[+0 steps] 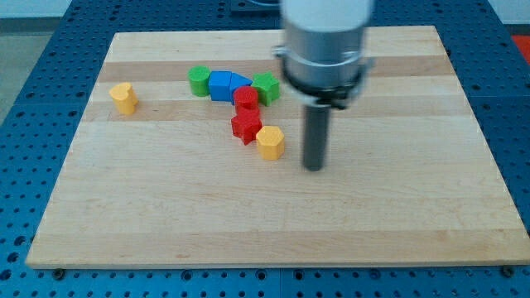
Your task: Push the yellow hexagon into the yellow heart
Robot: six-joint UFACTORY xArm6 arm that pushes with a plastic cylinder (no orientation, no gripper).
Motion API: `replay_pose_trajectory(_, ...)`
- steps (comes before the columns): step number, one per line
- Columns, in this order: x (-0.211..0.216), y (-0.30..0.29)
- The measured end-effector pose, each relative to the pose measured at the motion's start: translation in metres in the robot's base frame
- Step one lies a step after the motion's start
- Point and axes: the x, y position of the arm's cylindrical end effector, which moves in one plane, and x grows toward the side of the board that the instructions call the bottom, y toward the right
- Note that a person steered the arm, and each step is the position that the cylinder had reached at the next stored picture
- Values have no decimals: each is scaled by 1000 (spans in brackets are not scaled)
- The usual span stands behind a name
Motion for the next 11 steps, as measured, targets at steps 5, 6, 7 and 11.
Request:
replay_pose_trajectory(5,-20,-110)
replay_pose_trajectory(6,-21,-143)
replay_pose_trajectory(7,-21,-176)
replay_pose_trajectory(11,-68,-239)
